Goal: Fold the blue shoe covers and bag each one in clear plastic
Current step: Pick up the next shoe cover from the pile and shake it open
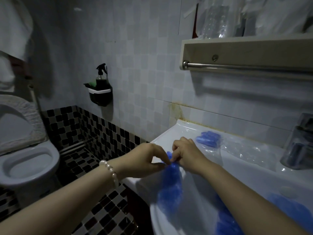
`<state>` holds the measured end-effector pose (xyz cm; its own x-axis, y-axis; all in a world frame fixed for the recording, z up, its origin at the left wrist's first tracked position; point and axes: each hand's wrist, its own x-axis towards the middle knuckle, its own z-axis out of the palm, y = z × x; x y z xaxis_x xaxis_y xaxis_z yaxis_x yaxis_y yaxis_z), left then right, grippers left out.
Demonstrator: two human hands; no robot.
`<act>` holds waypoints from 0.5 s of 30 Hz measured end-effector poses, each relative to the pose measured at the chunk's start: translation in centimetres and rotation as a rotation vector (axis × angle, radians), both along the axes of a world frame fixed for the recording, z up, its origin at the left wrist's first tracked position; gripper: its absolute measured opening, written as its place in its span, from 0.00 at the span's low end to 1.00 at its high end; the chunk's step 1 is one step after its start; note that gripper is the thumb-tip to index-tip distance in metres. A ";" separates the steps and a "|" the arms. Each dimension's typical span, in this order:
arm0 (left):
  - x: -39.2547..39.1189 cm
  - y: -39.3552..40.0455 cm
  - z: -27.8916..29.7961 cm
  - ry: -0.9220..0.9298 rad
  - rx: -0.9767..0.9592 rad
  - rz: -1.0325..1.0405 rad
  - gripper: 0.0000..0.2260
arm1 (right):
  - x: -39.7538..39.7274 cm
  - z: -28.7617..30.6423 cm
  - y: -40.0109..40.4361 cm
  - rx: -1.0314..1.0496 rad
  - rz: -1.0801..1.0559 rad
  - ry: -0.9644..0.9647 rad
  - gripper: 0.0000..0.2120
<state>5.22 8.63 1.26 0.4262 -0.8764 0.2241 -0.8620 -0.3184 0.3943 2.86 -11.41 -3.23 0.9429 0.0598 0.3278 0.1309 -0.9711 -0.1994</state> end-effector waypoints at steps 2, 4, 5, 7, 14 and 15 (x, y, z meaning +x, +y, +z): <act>0.6 -0.4 -1.3 -0.072 -0.060 -0.049 0.11 | 1.1 -0.5 0.0 0.080 -0.008 0.006 0.06; 0.8 -0.9 -3.0 -0.114 -0.002 -0.094 0.14 | 1.8 -0.6 0.2 0.160 -0.037 0.002 0.07; 0.7 -1.0 -3.7 -0.116 0.038 -0.087 0.15 | 1.9 -0.5 0.3 0.199 -0.068 -0.002 0.07; 0.6 -1.2 -4.5 -0.081 0.078 -0.031 0.19 | 2.1 -0.3 0.4 0.231 -0.128 -0.024 0.06; 3.4 -2.2 -5.0 -0.068 0.147 0.159 0.25 | 2.7 -0.5 1.1 0.201 -0.260 0.014 0.14; 3.5 -2.4 -4.9 -0.081 0.139 0.175 0.25 | 2.4 -0.4 1.2 0.292 -0.231 -0.032 0.14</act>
<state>8.69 6.27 -3.68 0.5598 -0.8157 0.1459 -0.8160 -0.5120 0.2683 5.23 -10.22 -3.64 0.9095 -0.2533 0.3295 -0.0739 -0.8787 -0.4717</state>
